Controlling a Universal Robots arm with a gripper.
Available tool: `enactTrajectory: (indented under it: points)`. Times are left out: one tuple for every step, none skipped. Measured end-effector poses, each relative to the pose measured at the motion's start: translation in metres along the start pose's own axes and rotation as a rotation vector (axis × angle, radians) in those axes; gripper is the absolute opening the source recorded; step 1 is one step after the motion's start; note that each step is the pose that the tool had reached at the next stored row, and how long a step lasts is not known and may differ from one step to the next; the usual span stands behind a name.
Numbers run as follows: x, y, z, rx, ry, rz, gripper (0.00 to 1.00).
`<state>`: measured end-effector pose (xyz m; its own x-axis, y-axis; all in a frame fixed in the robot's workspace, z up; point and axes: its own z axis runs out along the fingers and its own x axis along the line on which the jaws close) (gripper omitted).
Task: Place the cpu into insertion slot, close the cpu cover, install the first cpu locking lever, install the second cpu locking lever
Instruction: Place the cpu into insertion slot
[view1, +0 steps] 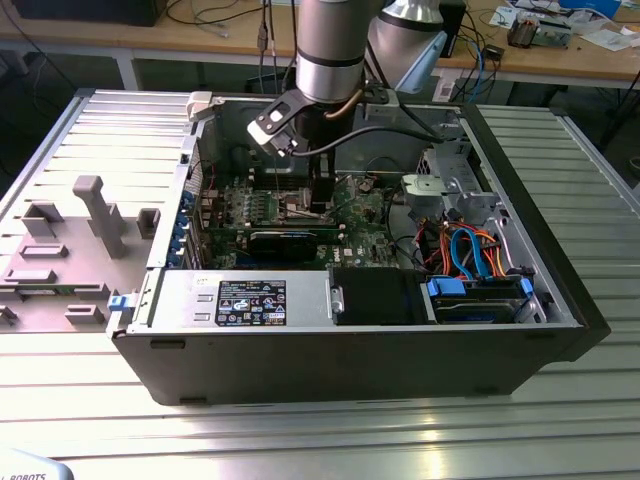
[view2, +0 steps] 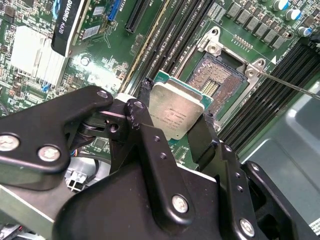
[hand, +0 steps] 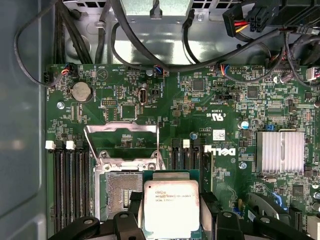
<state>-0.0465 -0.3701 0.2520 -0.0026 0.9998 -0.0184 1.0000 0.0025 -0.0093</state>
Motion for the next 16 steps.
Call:
enactTrajectory:
  points:
    - [0.0000,-0.0001,0.0001,0.0000,0.0001,0.000,0.54]
    - [0.0000,-0.0003,0.0002,0.0000,0.0000,0.000,0.54]
    - [0.0000,-0.0007,0.0003,0.0000,0.0000,0.000,0.54]
    - [0.0000,-0.0008,0.0004,0.0000,0.0000,0.000,0.54]
    - [0.0000,-0.0009,0.0005,0.0001,0.0000,0.000,0.54]
    - [0.0000,-0.0012,0.0006,0.0000,0.0001,0.000,0.54]
    - [0.0000,-0.0013,0.0007,0.0000,0.0000,0.000,0.54]
    - [0.0000,-0.0015,0.0008,0.0000,0.0000,0.000,0.54]
    - [0.0000,-0.0017,0.0009,0.0000,0.0000,0.000,0.54]
    - [0.0000,-0.0020,0.0011,0.0000,0.0001,0.000,0.54]
    - [0.0000,-0.0023,0.0012,0.0000,0.0000,0.000,0.54]
    - [0.0000,-0.0023,0.0013,0.0000,0.0000,0.000,0.54]
    - [0.0000,-0.0025,0.0014,0.0000,0.0000,0.000,0.54]
    - [0.0000,-0.0026,0.0015,0.0000,0.0000,0.000,0.54]
    - [0.0000,-0.0027,0.0016,0.0000,0.0000,0.000,0.54]
    - [0.0000,-0.0028,0.0018,0.0000,0.0000,0.000,0.54]
